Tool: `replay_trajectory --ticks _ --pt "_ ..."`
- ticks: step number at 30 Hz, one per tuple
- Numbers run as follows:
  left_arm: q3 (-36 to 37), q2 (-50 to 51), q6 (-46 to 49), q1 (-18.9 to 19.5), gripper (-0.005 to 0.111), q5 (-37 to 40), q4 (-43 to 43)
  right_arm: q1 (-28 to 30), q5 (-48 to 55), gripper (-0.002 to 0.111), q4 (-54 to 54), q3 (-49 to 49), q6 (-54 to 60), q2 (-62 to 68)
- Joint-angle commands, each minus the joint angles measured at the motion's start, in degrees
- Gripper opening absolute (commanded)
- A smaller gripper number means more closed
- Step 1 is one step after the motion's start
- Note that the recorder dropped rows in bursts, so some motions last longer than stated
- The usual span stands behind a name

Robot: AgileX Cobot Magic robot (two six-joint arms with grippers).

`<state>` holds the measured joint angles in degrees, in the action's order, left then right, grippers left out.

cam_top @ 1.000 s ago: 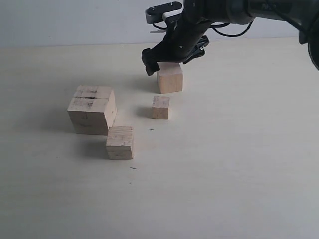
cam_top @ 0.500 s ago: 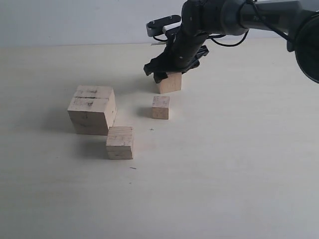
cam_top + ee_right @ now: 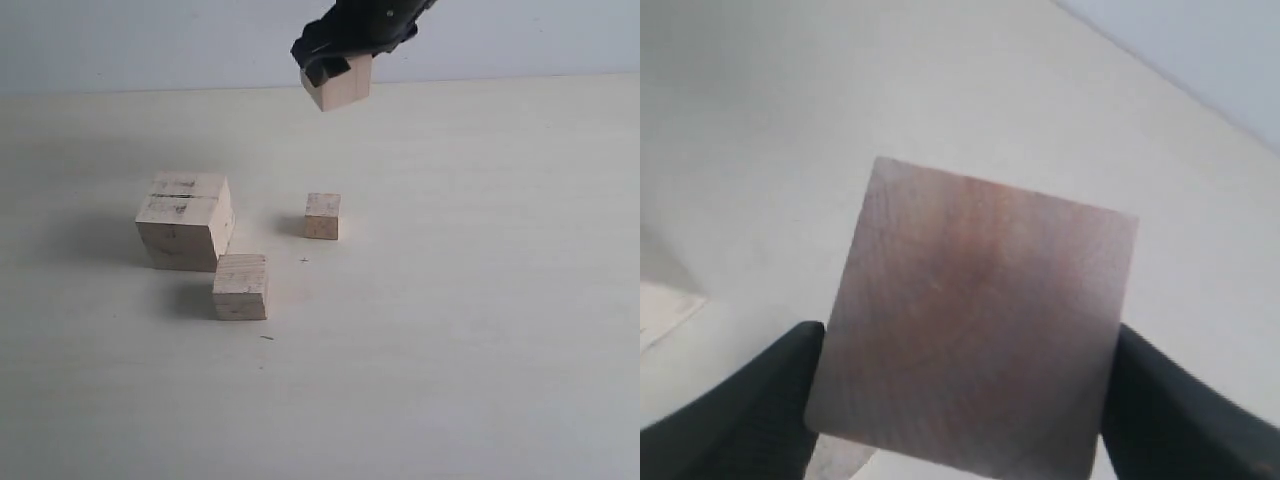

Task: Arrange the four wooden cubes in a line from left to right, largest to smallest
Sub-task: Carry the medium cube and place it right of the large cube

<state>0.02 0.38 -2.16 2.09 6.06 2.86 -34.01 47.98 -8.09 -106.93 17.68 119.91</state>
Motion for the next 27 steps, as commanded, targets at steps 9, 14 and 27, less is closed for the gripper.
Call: replay_trajectory --ticks 9,14,27 --pt "-0.02 -0.38 0.04 0.11 0.002 -0.09 -0.36 0.00 18.52 0.000 -23.89 -0.18 41.83 3.36" --pt "-0.02 -0.38 0.04 0.11 0.002 -0.09 -0.36 0.00 21.98 0.000 -25.43 -0.18 46.79 6.62" --pt "-0.02 -0.38 0.04 0.11 0.002 -0.09 -0.36 -3.50 18.30 0.000 -24.58 -0.18 55.39 13.55"
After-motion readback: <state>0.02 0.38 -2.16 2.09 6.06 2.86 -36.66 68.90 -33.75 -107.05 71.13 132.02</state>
